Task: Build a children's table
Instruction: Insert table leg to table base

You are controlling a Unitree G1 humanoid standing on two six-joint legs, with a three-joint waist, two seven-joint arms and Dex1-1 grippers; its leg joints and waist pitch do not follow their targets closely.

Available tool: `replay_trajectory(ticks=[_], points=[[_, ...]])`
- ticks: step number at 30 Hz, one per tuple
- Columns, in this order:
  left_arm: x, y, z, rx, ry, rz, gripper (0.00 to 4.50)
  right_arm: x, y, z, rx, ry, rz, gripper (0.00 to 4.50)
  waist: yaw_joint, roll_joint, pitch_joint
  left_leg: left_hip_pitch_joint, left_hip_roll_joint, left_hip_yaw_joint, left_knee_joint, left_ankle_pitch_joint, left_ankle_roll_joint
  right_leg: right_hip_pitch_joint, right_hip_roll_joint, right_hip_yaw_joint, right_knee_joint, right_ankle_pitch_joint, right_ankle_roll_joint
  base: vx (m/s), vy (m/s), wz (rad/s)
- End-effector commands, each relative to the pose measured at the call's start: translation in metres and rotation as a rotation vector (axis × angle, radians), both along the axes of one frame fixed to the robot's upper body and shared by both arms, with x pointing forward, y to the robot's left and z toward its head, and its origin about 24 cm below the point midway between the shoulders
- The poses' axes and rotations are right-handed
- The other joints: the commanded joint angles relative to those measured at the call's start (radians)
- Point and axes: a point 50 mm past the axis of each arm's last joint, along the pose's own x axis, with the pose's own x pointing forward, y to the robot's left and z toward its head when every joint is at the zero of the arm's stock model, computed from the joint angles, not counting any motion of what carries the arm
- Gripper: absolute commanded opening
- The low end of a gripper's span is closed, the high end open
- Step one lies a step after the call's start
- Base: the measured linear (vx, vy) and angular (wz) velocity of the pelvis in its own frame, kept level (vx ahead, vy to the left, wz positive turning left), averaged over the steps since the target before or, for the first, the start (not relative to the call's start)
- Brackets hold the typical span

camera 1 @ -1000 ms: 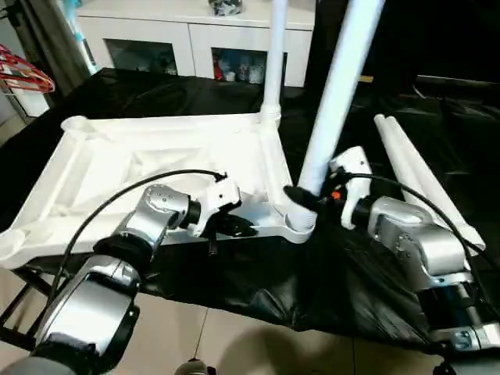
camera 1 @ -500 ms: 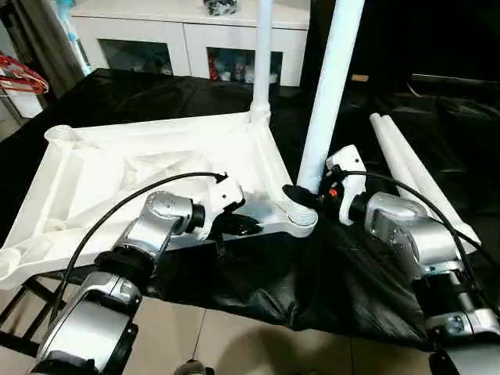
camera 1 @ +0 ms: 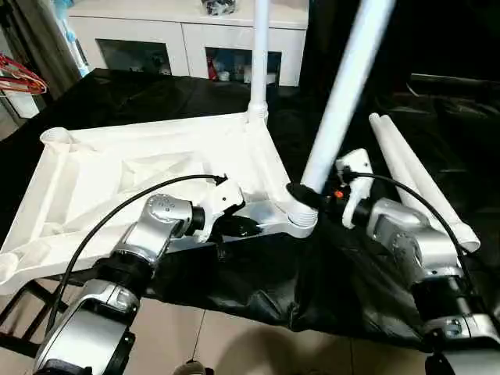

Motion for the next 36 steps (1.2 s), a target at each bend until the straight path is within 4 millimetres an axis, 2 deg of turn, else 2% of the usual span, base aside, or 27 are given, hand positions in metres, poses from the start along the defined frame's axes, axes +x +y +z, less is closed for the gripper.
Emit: replay_trajectory(ticks=[1,6,9,12,16,17,19,20,22,25,30,35,36], points=[[-0.002,-0.003,0.000,-0.075,0.009,0.026,0.00,-0.009,-0.012,-0.022,-0.006,0.084,-0.053,1.89,0.004,-0.018,-0.076,0.012,0.016,-0.001,-0.070,-0.205,0.026,0.052,-0.057,0.032,-0.077,-0.215,-0.212,0.000,0.000,0.00],[0.000,-0.004,0.000,-0.076,0.001,0.041,0.00,-0.018,-0.013,-0.031,-0.003,0.087,-0.059,1.89,0.005,-0.013,-0.076,0.014,0.016,-0.001,-0.072,-0.212,0.026,0.052,-0.057,0.032,-0.079,-0.217,-0.211,0.000,0.000,0.00],[0.001,-0.003,0.001,-0.069,-0.008,0.046,0.00,-0.024,-0.008,-0.029,-0.097,0.047,-0.017,1.89,0.006,-0.011,-0.075,0.015,0.017,-0.001,-0.073,-0.213,0.024,0.052,-0.055,0.032,-0.081,-0.213,-0.207,0.000,0.000,0.00],[0.001,-0.003,0.001,-0.063,-0.012,0.041,0.00,-0.025,-0.003,-0.026,-0.140,0.029,0.013,1.89,0.006,-0.014,-0.077,0.013,0.015,-0.001,-0.072,-0.198,0.029,0.053,-0.056,0.032,-0.079,-0.200,-0.205,0.000,0.000,0.00],[0.001,-0.004,0.001,-0.061,-0.014,0.038,0.00,-0.024,0.003,-0.024,-0.184,0.018,0.059,1.89,0.005,-0.015,-0.075,0.013,0.015,-0.001,-0.074,-0.212,0.027,0.052,-0.057,0.032,-0.084,-0.242,-0.193,0.000,0.000,0.00],[0.001,-0.004,0.001,-0.061,-0.014,0.035,0.00,-0.024,0.005,-0.024,-0.196,0.021,0.081,1.89,0.004,-0.020,-0.074,0.013,0.015,0.000,-0.074,-0.214,0.027,0.051,-0.056,0.032,-0.085,-0.252,-0.189,0.000,0.000,0.00],[0.001,-0.004,0.001,-0.061,-0.014,0.034,0.00,-0.025,0.006,-0.025,-0.201,0.023,0.091,1.89,0.003,-0.018,-0.074,0.012,0.015,-0.001,-0.074,-0.217,0.026,0.050,-0.057,0.033,-0.086,-0.260,-0.185,0.000,0.000,0.00],[0.000,-0.004,0.000,-0.058,-0.014,0.031,0.00,-0.025,0.008,-0.025,-0.210,0.030,0.109,1.89,0.003,-0.024,-0.074,0.012,0.015,-0.001,-0.074,-0.218,0.027,0.051,-0.057,0.032,-0.086,-0.262,-0.183,0.000,0.000,0.00],[0.000,-0.003,0.000,-0.050,-0.015,0.024,0.00,-0.024,0.010,-0.027,-0.230,0.037,0.140,1.89,0.003,-0.021,-0.074,0.013,0.016,-0.001,-0.075,-0.217,0.028,0.049,-0.058,0.032,-0.086,-0.265,-0.182,0.000,0.000,0.00],[-0.001,-0.002,0.000,-0.043,-0.016,0.011,0.00,-0.021,0.012,-0.030,-0.243,0.055,0.182,1.89,0.001,-0.031,-0.074,0.014,0.017,-0.001,-0.076,-0.232,0.028,0.048,-0.058,0.032,-0.087,-0.274,-0.179,0.000,0.000,0.00],[-0.003,-0.001,0.002,-0.031,-0.013,-0.030,0.00,-0.021,0.013,-0.034,-0.237,0.073,0.243,1.89,-0.001,-0.031,-0.076,0.016,0.019,-0.003,-0.079,-0.256,0.019,0.047,-0.058,0.032,-0.088,-0.278,-0.179,0.000,0.000,0.00],[-0.005,0.000,0.006,-0.017,-0.007,-0.108,0.00,-0.020,0.012,-0.039,-0.245,0.077,0.278,1.89,-0.001,-0.030,-0.077,0.015,0.019,-0.003,-0.079,-0.264,0.017,0.048,-0.058,0.031,-0.085,-0.251,-0.193,0.000,0.000,0.00],[-0.006,0.001,0.008,-0.008,-0.003,-0.141,0.00,-0.022,0.012,-0.041,-0.250,0.072,0.303,1.89,-0.001,-0.026,-0.078,0.016,0.019,-0.003,-0.079,-0.271,0.015,0.048,-0.059,0.031,-0.086,-0.248,-0.197,0.000,0.000,0.00]])
